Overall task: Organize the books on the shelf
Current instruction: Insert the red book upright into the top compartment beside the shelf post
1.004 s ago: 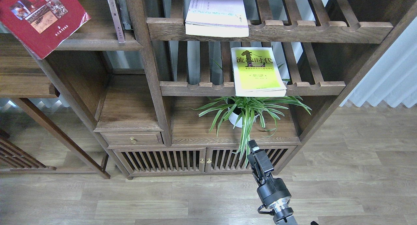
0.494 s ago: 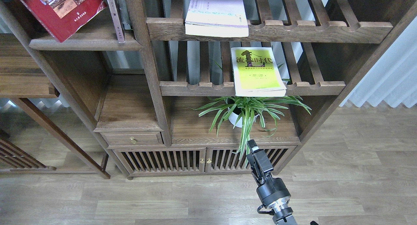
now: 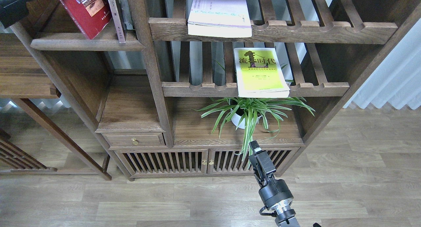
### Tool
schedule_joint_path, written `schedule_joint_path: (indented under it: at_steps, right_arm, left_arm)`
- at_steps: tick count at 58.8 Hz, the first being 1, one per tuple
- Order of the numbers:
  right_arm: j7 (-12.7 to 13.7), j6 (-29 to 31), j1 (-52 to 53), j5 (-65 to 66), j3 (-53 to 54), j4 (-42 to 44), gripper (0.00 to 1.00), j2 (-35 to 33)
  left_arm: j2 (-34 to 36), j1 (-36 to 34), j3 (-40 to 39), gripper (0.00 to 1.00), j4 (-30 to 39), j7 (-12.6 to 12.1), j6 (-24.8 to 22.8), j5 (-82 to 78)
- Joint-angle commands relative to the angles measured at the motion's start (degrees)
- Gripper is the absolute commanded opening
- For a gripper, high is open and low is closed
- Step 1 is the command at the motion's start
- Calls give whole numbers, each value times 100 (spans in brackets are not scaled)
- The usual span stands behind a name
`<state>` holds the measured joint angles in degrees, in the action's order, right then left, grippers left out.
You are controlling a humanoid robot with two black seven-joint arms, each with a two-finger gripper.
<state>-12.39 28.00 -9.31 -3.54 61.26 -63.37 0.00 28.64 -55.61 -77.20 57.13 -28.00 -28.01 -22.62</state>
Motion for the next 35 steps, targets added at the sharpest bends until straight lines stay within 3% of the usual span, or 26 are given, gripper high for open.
schedule_joint_path:
  at_steps: [1,35]
  right_arm:
    - [0,0,0,2,0,0,99,0]
    - [0,0,-62,-7,18,-44,99,0]
  left_arm:
    - [-61,-327,117,5,-307,0,1,-75]
    - [-869,-960,143,5,-1213,0,1,-743]
